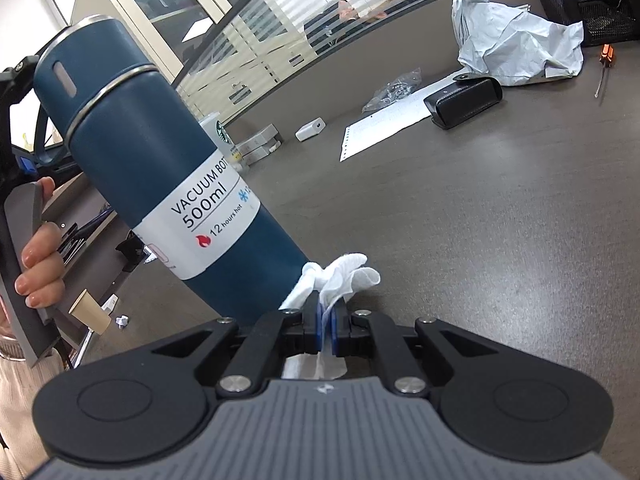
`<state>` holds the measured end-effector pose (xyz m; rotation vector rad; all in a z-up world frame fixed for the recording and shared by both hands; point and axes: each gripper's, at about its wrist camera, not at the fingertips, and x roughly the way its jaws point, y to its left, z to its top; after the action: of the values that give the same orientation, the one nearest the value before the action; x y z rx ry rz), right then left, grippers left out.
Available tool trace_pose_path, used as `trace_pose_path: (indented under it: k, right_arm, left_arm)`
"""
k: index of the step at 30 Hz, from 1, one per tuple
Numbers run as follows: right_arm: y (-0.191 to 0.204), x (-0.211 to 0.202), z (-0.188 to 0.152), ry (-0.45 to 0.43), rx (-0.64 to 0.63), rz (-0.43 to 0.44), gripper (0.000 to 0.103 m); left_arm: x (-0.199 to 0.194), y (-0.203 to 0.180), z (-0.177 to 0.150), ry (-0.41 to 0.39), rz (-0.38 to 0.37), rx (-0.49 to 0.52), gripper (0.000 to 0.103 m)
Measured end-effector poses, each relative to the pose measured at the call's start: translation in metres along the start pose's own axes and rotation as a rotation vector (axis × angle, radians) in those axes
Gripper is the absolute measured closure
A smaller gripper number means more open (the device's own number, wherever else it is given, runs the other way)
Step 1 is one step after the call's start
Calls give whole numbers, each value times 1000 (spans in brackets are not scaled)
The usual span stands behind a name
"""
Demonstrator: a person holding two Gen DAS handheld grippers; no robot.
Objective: Clean container
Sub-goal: 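Wipe the thermos label with the right gripper's tissue while the left gripper rotates it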
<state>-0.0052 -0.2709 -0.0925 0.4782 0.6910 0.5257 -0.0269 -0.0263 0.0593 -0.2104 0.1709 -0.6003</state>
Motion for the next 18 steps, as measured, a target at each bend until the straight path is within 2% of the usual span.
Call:
trace_pose_path:
  k: [7,12,15,18]
  right_arm:
    - [-1,2,-1,13,7,-5,95]
    - [-4,0,0,8,30,9,95]
    - [-4,-1,1,1,37,16,95]
    - [-5,-1,2,-2,42,20,95]
  left_arm:
    - [0,-1,-1,-17,6,-4,0]
    - [-1,-8,-3,-49,34,28,0]
    - [-6,-17,-6,-104,60,63,0]
    - [-16,-33,-12,-180,123,114,0]
